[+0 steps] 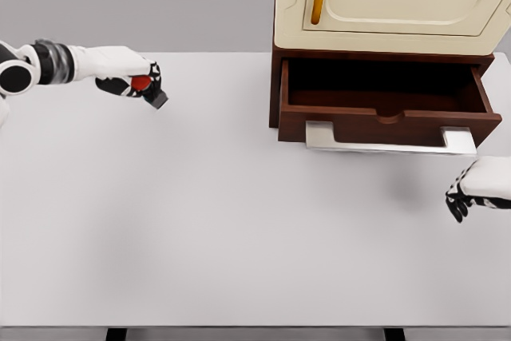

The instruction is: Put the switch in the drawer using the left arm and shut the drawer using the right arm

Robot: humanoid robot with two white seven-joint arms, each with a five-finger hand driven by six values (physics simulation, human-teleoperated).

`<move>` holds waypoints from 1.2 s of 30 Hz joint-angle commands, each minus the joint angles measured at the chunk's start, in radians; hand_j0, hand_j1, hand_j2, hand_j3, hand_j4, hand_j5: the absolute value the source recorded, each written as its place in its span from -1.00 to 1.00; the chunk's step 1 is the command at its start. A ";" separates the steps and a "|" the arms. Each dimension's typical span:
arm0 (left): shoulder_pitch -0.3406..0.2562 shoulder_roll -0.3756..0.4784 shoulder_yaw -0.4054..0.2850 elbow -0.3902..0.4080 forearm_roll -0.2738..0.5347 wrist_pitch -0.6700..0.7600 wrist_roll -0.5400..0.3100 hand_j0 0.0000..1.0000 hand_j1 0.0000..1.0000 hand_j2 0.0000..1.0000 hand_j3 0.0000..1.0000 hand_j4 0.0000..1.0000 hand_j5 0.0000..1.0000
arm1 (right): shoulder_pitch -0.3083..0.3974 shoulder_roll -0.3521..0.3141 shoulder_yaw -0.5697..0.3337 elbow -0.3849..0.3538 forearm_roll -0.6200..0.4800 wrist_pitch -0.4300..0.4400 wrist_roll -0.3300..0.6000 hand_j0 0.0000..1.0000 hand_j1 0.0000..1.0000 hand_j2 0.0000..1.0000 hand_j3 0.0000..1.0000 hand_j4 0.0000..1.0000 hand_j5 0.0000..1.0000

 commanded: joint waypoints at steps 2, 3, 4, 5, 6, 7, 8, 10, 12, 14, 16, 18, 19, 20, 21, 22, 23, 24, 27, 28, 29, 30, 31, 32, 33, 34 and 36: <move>0.000 0.014 0.002 0.000 0.061 0.002 0.001 -0.09 -0.09 -0.09 -0.09 -0.09 -0.09 | 0.002 -0.002 -0.001 0.000 -0.005 0.002 0.000 -0.31 -0.31 -0.31 -0.31 -0.31 -0.31; 0.000 0.017 0.002 0.000 0.084 0.002 0.001 -0.09 -0.09 -0.09 -0.09 -0.09 -0.09 | 0.000 -0.002 -0.001 0.000 -0.005 0.002 0.000 -0.31 -0.31 -0.31 -0.31 -0.31 -0.31; 0.000 0.021 0.002 0.000 0.100 0.002 0.001 -0.09 -0.09 -0.09 -0.09 -0.09 -0.09 | 0.002 -0.002 -0.001 0.002 -0.005 0.002 0.000 -0.30 -0.30 -0.30 -0.30 -0.30 -0.30; 0.000 0.024 0.002 0.000 0.115 0.002 0.001 -0.09 -0.09 -0.09 -0.09 -0.09 -0.09 | 0.000 -0.002 -0.001 0.000 -0.005 0.002 0.000 -0.30 -0.30 -0.30 -0.30 -0.30 -0.30; 0.000 0.024 0.002 0.000 0.123 0.002 0.001 -0.09 -0.09 -0.09 -0.09 -0.09 -0.09 | 0.000 -0.002 -0.003 0.000 -0.005 0.002 0.000 -0.29 -0.29 -0.29 -0.29 -0.29 -0.29; 0.000 0.024 0.002 0.000 0.135 0.002 0.001 -0.09 -0.09 -0.09 -0.09 -0.09 -0.09 | 0.000 -0.002 -0.003 0.000 -0.005 0.002 0.000 -0.27 -0.27 -0.27 -0.27 -0.27 -0.27; 0.000 0.030 0.002 0.000 0.144 0.002 0.001 -0.10 -0.10 -0.10 -0.10 -0.10 -0.10 | 0.000 -0.002 -0.003 0.000 -0.005 0.002 0.000 -0.27 -0.27 -0.27 -0.27 -0.27 -0.27; 0.000 0.035 0.002 0.000 0.179 0.002 0.001 -0.10 -0.10 -0.10 -0.10 -0.10 -0.10 | 0.000 -0.002 -0.007 0.000 -0.005 0.002 0.000 -0.25 -0.25 -0.25 -0.25 -0.25 -0.25; 0.002 0.046 0.002 -0.003 0.195 0.002 0.001 -0.10 -0.10 -0.10 -0.10 -0.10 -0.10 | 0.002 -0.002 -0.012 0.004 -0.007 0.002 0.000 -0.25 -0.25 -0.25 -0.25 -0.25 -0.25; 0.006 0.050 0.002 -0.051 0.201 0.002 0.001 -0.10 -0.10 -0.10 -0.10 -0.10 -0.10 | 0.002 -0.002 -0.015 0.016 -0.015 0.002 0.000 -0.25 -0.25 -0.25 -0.25 -0.25 -0.25; 0.012 0.067 0.002 -0.109 0.202 0.002 0.001 -0.10 -0.10 -0.10 -0.10 -0.10 -0.10 | 0.000 -0.002 -0.017 0.023 -0.019 0.002 0.000 -0.26 -0.26 -0.26 -0.26 -0.26 -0.26; 0.014 0.069 0.001 -0.157 0.210 0.002 0.001 -0.10 -0.10 -0.10 -0.10 -0.10 -0.10 | 0.000 -0.002 -0.017 0.023 -0.019 0.002 0.000 -0.26 -0.26 -0.26 -0.26 -0.26 -0.26; 0.014 0.070 -0.001 -0.171 0.210 0.002 0.001 -0.10 -0.10 -0.10 -0.10 -0.10 -0.10 | 0.000 -0.002 -0.017 0.023 -0.019 0.002 0.000 -0.26 -0.26 -0.26 -0.26 -0.26 -0.26; 0.014 0.070 -0.001 -0.180 0.213 0.002 0.001 -0.10 -0.10 -0.10 -0.10 -0.10 -0.10 | 0.000 -0.002 -0.017 0.025 -0.021 0.002 0.000 -0.26 -0.26 -0.26 -0.26 -0.26 -0.26; 0.014 0.070 -0.002 -0.181 0.228 0.002 0.001 -0.10 -0.10 -0.10 -0.10 -0.10 -0.10 | 0.000 -0.002 -0.017 0.025 -0.021 0.002 0.000 -0.25 -0.25 -0.25 -0.25 -0.25 -0.25; 0.014 0.070 -0.002 -0.186 0.241 0.002 0.001 -0.10 -0.10 -0.10 -0.10 -0.10 -0.10 | 0.000 -0.002 -0.017 0.025 -0.021 0.002 0.000 -0.26 -0.26 -0.26 -0.26 -0.26 -0.26; 0.012 0.070 -0.002 -0.200 0.252 0.002 0.001 -0.10 -0.10 -0.10 -0.10 -0.10 -0.10 | 0.000 -0.002 -0.017 0.025 -0.021 0.002 0.000 -0.26 -0.26 -0.26 -0.26 -0.26 -0.26; 0.014 0.072 -0.002 -0.212 0.265 0.002 0.001 -0.10 -0.10 -0.10 -0.10 -0.10 -0.10 | 0.000 -0.002 -0.015 0.025 -0.021 0.002 0.000 -0.26 -0.26 -0.26 -0.26 -0.26 -0.26; 0.014 0.073 -0.004 -0.243 0.284 0.002 0.001 -0.10 -0.10 -0.10 -0.10 -0.10 -0.10 | 0.002 -0.003 -0.015 0.028 -0.021 0.002 0.000 -0.26 -0.26 -0.26 -0.26 -0.26 -0.26; 0.014 0.073 -0.004 -0.244 0.284 0.002 0.001 -0.10 -0.10 -0.10 -0.10 -0.10 -0.10 | 0.002 -0.003 -0.015 0.036 -0.021 0.002 0.000 -0.26 -0.26 -0.26 -0.26 -0.26 -0.26; 0.014 0.073 -0.004 -0.244 0.296 0.002 0.001 -0.10 -0.10 -0.10 -0.10 -0.10 -0.10 | 0.000 -0.003 -0.015 0.039 -0.021 0.002 0.000 -0.26 -0.26 -0.26 -0.26 -0.26 -0.26; 0.015 0.073 -0.004 -0.246 0.305 0.002 0.001 -0.10 -0.10 -0.10 -0.10 -0.10 -0.10 | 0.002 -0.003 -0.015 0.039 -0.021 0.002 0.000 -0.26 -0.26 -0.26 -0.26 -0.26 -0.26; 0.014 0.073 -0.005 -0.246 0.321 0.002 0.001 -0.10 -0.10 -0.10 -0.10 -0.10 -0.10 | 0.002 -0.003 -0.015 0.039 -0.021 0.002 0.000 -0.26 -0.26 -0.26 -0.26 -0.26 -0.26; 0.014 0.087 -0.005 -0.257 0.340 0.002 0.001 -0.10 -0.10 -0.10 -0.10 -0.10 -0.10 | 0.002 -0.003 -0.017 0.037 -0.021 0.002 0.000 -0.26 -0.26 -0.26 -0.26 -0.26 -0.26; 0.015 0.101 -0.005 -0.267 0.354 0.002 0.001 -0.10 -0.10 -0.10 -0.10 -0.10 -0.10 | 0.002 -0.003 -0.017 0.039 -0.021 0.002 0.000 -0.26 -0.26 -0.26 -0.26 -0.26 -0.26; 0.015 0.126 -0.005 -0.306 0.380 0.002 0.001 -0.10 -0.10 -0.10 -0.10 -0.10 -0.10 | 0.002 -0.003 -0.023 0.039 -0.021 0.002 0.000 -0.26 -0.26 -0.26 -0.26 -0.26 -0.26; 0.015 0.141 -0.005 -0.329 0.390 0.002 0.001 -0.10 -0.10 -0.10 -0.10 -0.10 -0.10 | 0.002 -0.003 -0.023 0.039 -0.021 0.002 0.000 -0.26 -0.26 -0.26 -0.26 -0.26 -0.26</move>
